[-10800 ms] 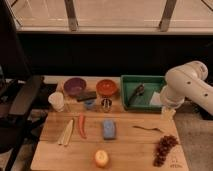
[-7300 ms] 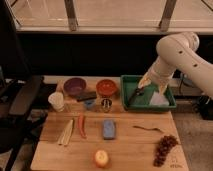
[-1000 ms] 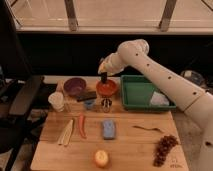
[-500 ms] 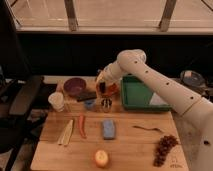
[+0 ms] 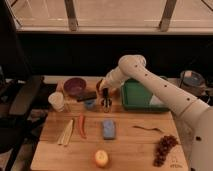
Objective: Place brush in red bowl
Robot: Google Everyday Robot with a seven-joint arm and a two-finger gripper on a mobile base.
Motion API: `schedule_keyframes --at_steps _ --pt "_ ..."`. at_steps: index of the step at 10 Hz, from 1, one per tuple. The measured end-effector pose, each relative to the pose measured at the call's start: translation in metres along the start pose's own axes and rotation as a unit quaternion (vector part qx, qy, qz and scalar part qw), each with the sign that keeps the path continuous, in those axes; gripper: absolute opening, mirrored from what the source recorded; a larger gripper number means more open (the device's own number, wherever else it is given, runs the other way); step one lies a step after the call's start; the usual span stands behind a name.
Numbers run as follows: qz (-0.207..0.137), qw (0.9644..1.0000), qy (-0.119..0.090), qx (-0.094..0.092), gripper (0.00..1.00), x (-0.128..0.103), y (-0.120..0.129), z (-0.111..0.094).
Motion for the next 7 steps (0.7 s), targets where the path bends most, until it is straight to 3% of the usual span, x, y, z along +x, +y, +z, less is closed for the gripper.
schedule_keyframes --at_steps 4,7 --pt "0.028 0.9994 -0.015 -0.016 0.44 0.003 0.02 0.007" --pt "0.041 0.9988 -0.014 -0.022 0.75 0.005 0.028 0.006"
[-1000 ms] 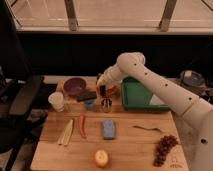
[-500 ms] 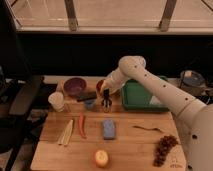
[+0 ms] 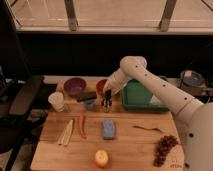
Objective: Place brush in red bowl
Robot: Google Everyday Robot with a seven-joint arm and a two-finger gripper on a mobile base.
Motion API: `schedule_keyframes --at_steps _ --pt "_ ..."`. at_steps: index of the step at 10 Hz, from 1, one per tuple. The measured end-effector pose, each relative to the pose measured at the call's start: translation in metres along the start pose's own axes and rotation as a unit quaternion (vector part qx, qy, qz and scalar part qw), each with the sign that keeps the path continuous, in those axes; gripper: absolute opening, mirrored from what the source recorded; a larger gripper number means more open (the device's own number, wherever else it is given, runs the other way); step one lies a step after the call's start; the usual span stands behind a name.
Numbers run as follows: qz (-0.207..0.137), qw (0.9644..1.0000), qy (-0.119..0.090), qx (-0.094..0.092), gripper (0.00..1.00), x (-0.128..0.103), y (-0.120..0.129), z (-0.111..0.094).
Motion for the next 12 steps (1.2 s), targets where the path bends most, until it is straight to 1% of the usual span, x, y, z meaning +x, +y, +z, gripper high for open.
schedule_keyframes --at_steps 1,3,6,8,9,10,11,12 --pt "0.002 1.0 0.002 -0.001 0.79 0.001 0.001 -0.002" --pt "0.003 0.9999 0.009 -0.005 0.8 0.003 0.002 -0.006" --pt "0.009 0.9978 0.047 -0.046 0.8 0.015 0.016 -0.03" --pt "0.017 0.9935 0.088 -0.071 0.8 0.026 0.029 -0.061" --pt "0.028 0.9904 0.11 -0.079 0.8 0.033 0.037 -0.079" --pt "0.046 0.9868 0.13 -0.085 0.8 0.04 0.049 -0.098" --pt "0.051 0.9857 0.135 -0.086 0.8 0.042 0.051 -0.103" --pt "0.051 0.9859 0.135 -0.086 0.8 0.041 0.05 -0.103"
